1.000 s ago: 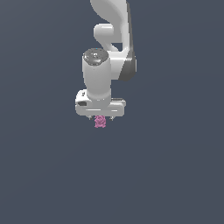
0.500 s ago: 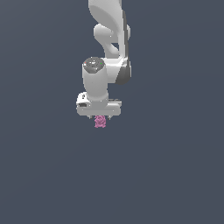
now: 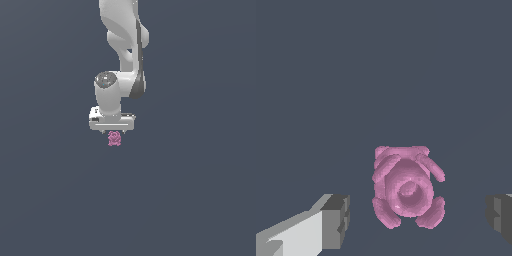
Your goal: Pick up the object and move it to a goal position.
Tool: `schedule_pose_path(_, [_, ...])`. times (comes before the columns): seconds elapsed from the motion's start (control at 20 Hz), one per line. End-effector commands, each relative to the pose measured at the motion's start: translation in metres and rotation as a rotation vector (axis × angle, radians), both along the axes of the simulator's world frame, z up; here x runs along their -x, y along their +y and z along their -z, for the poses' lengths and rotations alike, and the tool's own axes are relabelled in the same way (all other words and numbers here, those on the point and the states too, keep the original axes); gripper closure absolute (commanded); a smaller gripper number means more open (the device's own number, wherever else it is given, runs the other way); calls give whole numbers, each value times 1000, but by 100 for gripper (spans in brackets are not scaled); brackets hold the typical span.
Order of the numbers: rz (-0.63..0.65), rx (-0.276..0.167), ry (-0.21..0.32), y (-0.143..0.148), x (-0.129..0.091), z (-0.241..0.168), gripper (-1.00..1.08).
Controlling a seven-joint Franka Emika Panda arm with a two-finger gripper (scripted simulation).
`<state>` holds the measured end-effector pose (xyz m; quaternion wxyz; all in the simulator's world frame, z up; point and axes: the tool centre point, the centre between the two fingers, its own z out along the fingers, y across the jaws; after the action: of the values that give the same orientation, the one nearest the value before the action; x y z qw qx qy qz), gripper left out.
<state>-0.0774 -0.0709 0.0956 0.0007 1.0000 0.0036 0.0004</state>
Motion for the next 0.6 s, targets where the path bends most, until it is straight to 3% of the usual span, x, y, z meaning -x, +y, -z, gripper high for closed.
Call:
schedule_pose_path(0.0, [-3,-1,0,-1,5,4,-92])
schedule_pose_path(0.55, [-2,-1,1,-1,7,21,-92])
